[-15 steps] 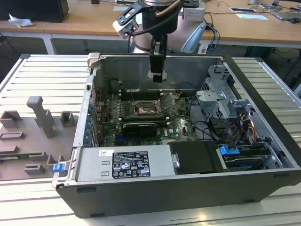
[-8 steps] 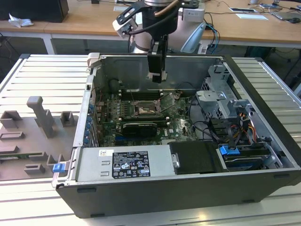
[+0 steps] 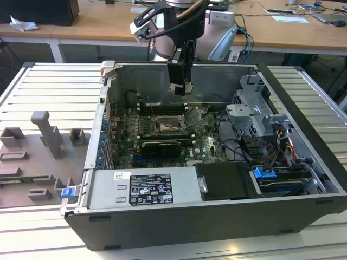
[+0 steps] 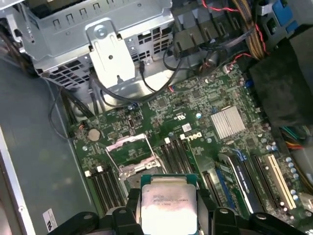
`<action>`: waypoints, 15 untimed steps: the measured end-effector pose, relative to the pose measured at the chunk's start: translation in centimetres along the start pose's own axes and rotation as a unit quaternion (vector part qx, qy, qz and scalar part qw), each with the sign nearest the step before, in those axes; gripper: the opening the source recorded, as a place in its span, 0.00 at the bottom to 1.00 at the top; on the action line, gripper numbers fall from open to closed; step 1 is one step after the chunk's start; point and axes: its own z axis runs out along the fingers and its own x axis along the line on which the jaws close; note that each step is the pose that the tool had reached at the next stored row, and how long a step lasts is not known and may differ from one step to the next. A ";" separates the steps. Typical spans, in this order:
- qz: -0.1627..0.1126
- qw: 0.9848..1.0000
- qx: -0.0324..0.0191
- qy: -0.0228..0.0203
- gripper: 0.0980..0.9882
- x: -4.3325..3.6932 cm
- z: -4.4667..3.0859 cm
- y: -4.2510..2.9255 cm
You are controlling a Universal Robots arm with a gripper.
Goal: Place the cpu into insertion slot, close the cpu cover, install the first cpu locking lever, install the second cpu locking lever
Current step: 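Place the cpu into insertion slot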
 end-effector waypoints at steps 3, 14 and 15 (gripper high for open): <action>0.014 1.000 0.000 -0.001 0.50 0.00 0.01 0.00; 0.036 0.999 0.002 -0.004 0.50 0.00 0.96 -0.18; 0.026 1.000 0.002 -0.004 0.50 -0.01 1.07 -0.19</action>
